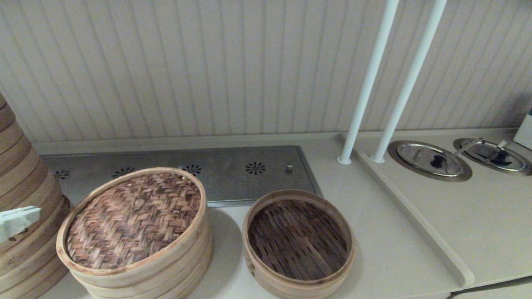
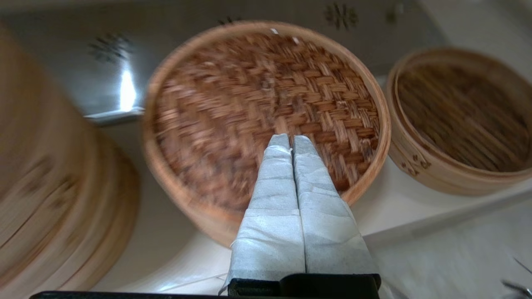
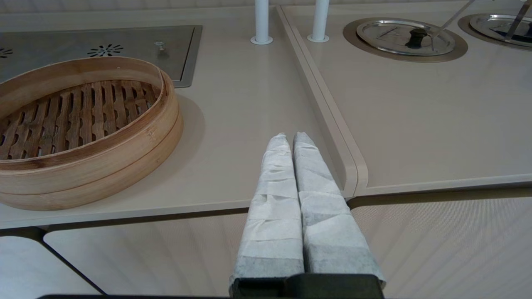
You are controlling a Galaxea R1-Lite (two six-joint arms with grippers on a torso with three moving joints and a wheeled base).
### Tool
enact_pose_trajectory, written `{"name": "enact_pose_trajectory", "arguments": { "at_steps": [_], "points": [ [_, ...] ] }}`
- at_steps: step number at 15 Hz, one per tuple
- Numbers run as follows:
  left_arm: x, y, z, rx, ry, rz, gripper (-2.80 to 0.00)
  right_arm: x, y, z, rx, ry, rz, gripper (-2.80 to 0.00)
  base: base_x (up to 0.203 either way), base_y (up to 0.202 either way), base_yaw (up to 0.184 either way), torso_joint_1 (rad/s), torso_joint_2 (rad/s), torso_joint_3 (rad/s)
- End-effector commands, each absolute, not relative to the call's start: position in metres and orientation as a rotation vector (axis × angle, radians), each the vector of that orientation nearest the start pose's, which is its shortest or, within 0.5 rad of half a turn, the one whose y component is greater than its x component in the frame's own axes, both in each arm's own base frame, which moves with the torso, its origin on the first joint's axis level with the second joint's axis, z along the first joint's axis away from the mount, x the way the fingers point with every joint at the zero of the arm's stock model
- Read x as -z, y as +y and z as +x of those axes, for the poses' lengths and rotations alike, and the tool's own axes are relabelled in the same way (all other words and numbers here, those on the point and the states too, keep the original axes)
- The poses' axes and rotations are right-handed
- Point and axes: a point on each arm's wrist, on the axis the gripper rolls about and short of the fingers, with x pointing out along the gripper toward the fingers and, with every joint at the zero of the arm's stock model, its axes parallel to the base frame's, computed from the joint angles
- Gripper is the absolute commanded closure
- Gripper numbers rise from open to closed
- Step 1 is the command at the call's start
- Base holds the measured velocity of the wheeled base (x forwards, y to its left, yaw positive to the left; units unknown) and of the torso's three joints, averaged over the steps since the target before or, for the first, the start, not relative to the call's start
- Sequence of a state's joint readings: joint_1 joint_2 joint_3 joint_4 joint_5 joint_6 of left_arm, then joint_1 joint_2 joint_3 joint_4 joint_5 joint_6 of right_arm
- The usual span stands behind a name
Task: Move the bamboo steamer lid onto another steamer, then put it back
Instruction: Pick up the steamer
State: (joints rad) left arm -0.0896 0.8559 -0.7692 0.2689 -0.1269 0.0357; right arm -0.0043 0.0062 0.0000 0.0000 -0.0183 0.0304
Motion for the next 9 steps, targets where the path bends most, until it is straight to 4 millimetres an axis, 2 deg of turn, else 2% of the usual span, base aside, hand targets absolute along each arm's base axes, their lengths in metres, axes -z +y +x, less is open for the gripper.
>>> {"name": "enact_pose_trajectory", "arguments": {
  "at_steps": [1, 3, 4, 9],
  "points": [
    [-0.242, -0.020, 0.139, 0.262, 0.531, 0.031, 0.00, -0.075, 0.000, -0.022, 0.023, 0.010, 0.030, 0.00, 0.000, 0.000, 0.000, 0.000, 0.00, 0.000],
    [-0.238, -0.025, 0.159, 0.285, 0.576, 0.032, 0.00, -0.075, 0.000, -0.022, 0.023, 0.010, 0.030, 0.00, 0.000, 0.000, 0.000, 0.000, 0.00, 0.000],
    [-0.236, -0.027, 0.168, 0.290, 0.585, 0.033, -2.80, -0.075, 0.000, -0.022, 0.023, 0.010, 0.029, 0.00, 0.000, 0.000, 0.000, 0.000, 0.00, 0.000],
    [-0.217, -0.038, 0.205, 0.317, 0.677, 0.040, -2.80, -0.075, 0.000, -0.022, 0.023, 0.010, 0.031, 0.00, 0.000, 0.000, 0.000, 0.000, 0.00, 0.000]
  ]
}}
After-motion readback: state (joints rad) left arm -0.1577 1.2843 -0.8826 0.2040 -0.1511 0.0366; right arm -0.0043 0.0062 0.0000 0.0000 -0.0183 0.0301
